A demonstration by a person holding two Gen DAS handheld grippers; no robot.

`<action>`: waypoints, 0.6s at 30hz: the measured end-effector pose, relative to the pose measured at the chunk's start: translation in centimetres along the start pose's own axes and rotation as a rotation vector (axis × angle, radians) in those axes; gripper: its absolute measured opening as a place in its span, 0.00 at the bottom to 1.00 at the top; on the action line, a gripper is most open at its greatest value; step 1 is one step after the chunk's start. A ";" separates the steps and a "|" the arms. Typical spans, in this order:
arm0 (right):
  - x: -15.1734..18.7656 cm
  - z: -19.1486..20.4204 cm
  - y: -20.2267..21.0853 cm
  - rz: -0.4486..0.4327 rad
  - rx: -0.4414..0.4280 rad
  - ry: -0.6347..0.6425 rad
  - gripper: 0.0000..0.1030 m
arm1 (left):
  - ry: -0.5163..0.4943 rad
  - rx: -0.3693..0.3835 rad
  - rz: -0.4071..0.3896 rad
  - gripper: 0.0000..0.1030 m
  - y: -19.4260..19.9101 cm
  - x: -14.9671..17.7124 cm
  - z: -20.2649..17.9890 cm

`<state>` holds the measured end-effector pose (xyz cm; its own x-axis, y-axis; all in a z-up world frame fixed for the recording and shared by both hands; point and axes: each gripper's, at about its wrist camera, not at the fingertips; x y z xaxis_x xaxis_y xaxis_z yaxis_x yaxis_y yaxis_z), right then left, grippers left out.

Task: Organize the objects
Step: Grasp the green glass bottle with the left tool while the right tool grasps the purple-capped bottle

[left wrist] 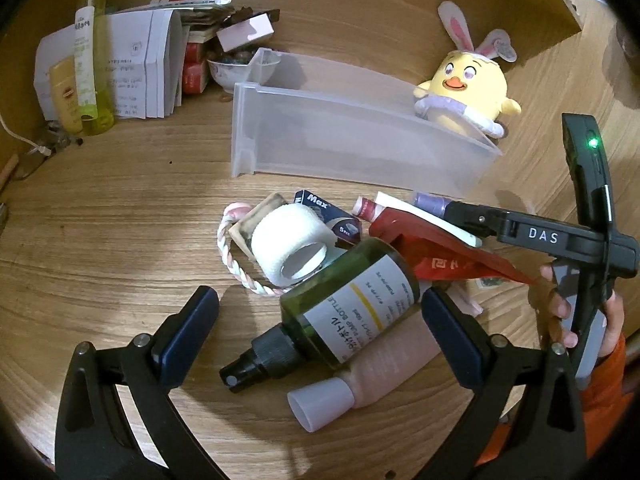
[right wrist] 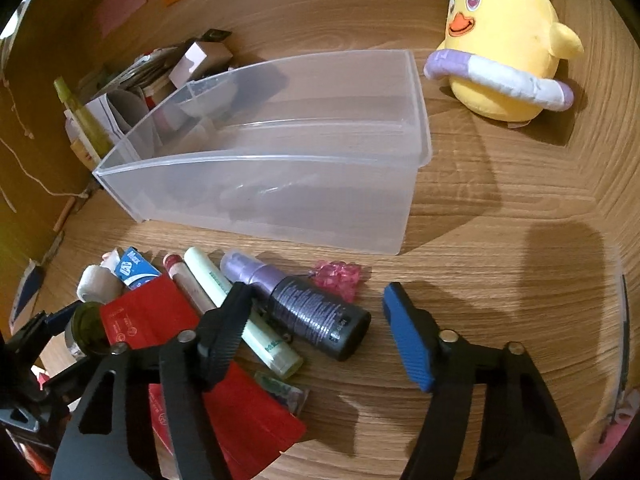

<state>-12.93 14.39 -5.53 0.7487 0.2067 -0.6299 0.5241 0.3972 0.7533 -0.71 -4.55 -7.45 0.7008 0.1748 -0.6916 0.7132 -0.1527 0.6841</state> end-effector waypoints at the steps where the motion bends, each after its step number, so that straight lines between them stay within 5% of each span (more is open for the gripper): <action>1: 0.0 0.1 0.0 0.000 0.003 0.006 0.54 | -0.003 0.001 0.003 0.88 -0.1 0.0 -0.1; 4: 0.0 0.3 0.1 0.002 0.014 0.029 0.45 | -0.017 -0.006 0.011 0.81 -0.4 0.0 -0.3; 18: 1.1 -0.2 1.5 -0.036 0.057 0.091 0.39 | -0.050 -0.055 -0.022 0.48 0.2 0.1 -0.7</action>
<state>-11.37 15.37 -5.08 0.6902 0.2749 -0.6694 0.5743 0.3548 0.7378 -0.52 -3.84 -7.20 0.6857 0.1289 -0.7164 0.7276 -0.0951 0.6794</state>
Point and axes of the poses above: each gripper's, at about its wrist camera, not at the fingertips, and y roughly against the way its jaws point, z to its left, x to its underside, and after that the axes turned 2 degrees about -z, right-handed
